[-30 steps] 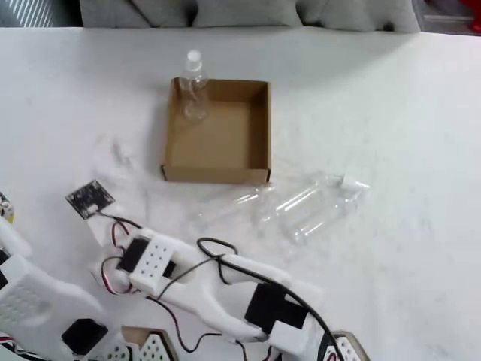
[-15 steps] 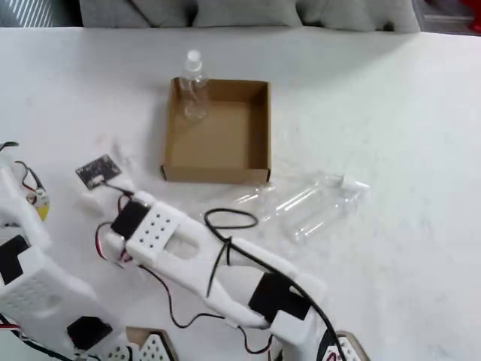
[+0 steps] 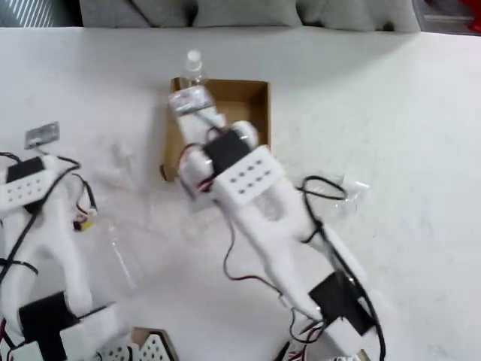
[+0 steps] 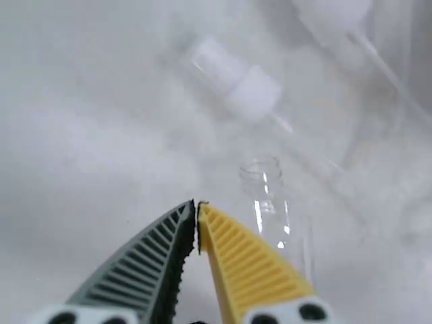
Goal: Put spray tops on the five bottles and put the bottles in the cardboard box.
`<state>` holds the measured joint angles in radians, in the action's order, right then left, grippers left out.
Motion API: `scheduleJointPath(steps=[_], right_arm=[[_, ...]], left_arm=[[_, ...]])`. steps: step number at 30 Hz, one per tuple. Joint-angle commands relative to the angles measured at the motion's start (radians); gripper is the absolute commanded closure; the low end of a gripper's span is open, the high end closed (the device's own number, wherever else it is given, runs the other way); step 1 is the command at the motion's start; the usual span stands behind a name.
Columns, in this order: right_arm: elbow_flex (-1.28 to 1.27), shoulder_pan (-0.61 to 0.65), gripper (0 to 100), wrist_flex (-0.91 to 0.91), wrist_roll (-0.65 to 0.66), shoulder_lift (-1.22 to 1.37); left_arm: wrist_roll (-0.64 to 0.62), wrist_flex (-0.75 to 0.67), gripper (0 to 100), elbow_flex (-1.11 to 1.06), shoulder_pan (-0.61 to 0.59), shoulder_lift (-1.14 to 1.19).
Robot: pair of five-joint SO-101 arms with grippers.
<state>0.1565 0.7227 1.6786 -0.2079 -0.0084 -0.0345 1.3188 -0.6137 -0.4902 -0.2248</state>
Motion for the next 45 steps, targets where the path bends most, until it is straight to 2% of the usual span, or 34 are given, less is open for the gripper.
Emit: scheduleJointPath(steps=[1, 8, 13, 15, 20, 24, 28, 34, 39, 42, 45], right_arm=[[-0.069, -0.133, 88.7, -0.027, 0.078, -0.111], [-0.247, -0.214, 87.2, -0.209, 0.086, -0.197], [-0.276, -0.216, 87.2, -0.24, 0.086, -0.219], [-0.276, -0.216, 87.2, -0.24, 0.086, -0.216], [-0.276, -0.214, 87.2, -0.242, 0.087, -0.214], [-0.276, -0.211, 87.2, -0.242, 0.089, -0.214], [-0.278, -0.209, 87.5, -0.239, 0.129, -0.214], [-0.278, -0.216, 87.5, -0.234, 0.135, -0.214], [-0.278, -0.257, 87.5, -0.193, 0.135, -0.223], [-0.278, -0.323, 87.4, -0.177, 0.135, -0.223], [-0.276, -0.401, 87.3, -0.162, 0.135, -0.223]], left_arm=[[0.008, -0.015, 97, -0.04, 0.124, -0.097], [0.008, -0.015, 97, -0.123, 0.197, -0.26], [0.002, -0.031, 81, -0.224, 0.197, -0.414], [0.002, -0.04, 78, -0.249, 0.191, -0.427], [0.005, -0.034, 81, -0.292, 0.16, -0.372], [-0.005, -0.043, 75, -0.307, 0.157, -0.272], [-0.092, -0.089, 69, -0.304, 0.154, -0.163], [-0.1, -0.25, 73, -0.302, 0.107, -0.021], [-0.081, -0.269, 81, -0.287, 0.11, 0.038], [0.003, -0.264, 89, -0.278, 0.111, 0.036], [0.021, -0.269, 97, -0.276, 0.131, 0.035]])
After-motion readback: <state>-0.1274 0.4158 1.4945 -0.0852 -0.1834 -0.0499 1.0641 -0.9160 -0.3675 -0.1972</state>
